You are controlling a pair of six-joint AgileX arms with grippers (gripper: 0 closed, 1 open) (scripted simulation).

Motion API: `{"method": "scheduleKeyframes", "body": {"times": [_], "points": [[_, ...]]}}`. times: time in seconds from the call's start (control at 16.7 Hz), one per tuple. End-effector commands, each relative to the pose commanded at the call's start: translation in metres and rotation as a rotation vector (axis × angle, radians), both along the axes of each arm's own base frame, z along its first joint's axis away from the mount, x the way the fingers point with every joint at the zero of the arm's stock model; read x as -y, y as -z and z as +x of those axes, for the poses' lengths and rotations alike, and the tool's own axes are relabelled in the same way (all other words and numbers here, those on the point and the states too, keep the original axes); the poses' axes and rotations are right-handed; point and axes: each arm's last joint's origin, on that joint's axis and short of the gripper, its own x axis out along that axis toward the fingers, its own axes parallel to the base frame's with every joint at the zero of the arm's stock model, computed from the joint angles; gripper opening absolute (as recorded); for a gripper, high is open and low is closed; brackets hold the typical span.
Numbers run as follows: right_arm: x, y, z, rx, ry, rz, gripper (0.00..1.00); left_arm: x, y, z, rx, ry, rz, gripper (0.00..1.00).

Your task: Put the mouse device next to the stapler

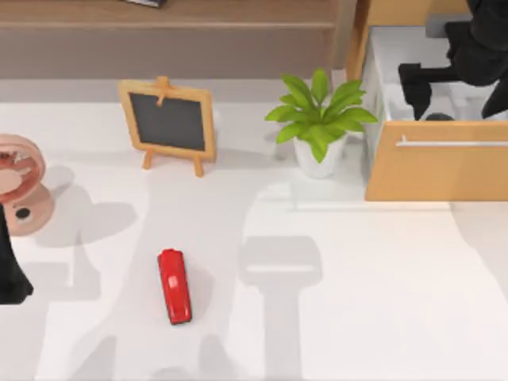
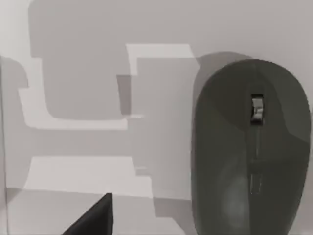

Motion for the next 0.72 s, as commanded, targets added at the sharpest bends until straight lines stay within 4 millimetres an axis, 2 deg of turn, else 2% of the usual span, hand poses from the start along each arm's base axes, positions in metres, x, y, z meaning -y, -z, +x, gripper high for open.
{"method": "scheduleKeyframes", "body": {"times": [0.12,0.72], "points": [[-0.0003,0.0104,0.0019,-0.040,0.012,-0.009,1.00,0.0000,0.0000,0.0000,0.000,0.000,0.000,1.00],[-0.0007,0.0140,0.0010,-0.040,0.011,-0.009,1.00,0.0000,0.0000,0.0000,0.000,0.000,0.000,1.00]]}}
